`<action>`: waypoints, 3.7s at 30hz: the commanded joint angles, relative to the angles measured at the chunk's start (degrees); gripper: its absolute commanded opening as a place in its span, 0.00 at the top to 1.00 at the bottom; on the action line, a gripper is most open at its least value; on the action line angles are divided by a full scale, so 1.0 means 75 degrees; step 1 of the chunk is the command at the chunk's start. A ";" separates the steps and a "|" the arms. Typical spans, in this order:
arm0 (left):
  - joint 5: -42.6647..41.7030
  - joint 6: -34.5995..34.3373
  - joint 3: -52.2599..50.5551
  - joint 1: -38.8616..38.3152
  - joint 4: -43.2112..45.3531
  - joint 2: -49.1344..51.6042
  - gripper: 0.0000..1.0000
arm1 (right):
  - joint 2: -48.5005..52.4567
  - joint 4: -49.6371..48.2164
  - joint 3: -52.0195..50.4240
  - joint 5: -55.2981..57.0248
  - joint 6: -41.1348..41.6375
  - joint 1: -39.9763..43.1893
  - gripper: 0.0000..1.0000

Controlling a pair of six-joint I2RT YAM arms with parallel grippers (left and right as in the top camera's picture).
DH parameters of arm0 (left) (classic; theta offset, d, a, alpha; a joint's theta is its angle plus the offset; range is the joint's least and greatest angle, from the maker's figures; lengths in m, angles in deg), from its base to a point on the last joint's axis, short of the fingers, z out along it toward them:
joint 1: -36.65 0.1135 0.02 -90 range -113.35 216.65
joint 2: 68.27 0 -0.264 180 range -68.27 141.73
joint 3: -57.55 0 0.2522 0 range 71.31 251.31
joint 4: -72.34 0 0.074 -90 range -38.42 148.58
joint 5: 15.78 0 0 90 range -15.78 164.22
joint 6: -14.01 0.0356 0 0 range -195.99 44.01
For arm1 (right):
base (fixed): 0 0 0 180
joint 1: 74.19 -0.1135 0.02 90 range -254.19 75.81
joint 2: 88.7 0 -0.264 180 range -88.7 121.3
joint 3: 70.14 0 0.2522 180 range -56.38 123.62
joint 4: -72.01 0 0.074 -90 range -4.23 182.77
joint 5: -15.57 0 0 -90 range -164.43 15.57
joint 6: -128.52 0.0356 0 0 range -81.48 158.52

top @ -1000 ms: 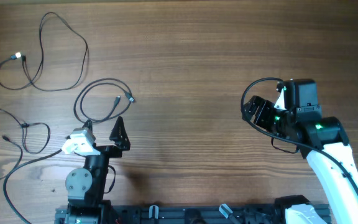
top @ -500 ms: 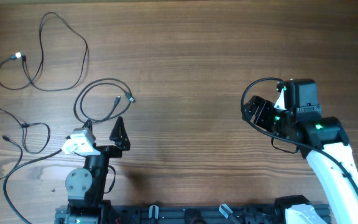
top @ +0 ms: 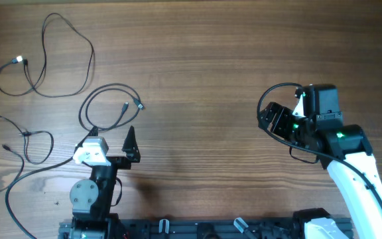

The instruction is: Untangle cables

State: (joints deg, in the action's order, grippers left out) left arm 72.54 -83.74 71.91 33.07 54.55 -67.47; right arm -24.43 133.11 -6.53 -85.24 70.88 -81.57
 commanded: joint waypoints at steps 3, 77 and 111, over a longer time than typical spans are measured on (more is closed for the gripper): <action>-0.0146 0.0239 -0.0038 0.0044 0.0017 -0.0041 0.00 | 0.0017 -0.0020 -0.0061 0.0128 0.0111 -0.0006 0.00; -0.0201 0.0781 -0.0038 0.0044 -0.0020 -0.0035 0.00 | -0.4639 0.0009 -0.0064 0.1585 -0.0562 -0.0006 0.00; -0.0204 0.0781 -0.0038 0.0044 -0.0023 -0.0035 0.00 | -0.8548 -0.5534 -0.5423 0.0085 -0.3264 0.0256 0.00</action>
State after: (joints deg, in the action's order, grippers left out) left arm 72.13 -79.02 71.91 33.07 54.68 -67.47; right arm -86.24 93.39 -44.19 -82.57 48.63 -81.22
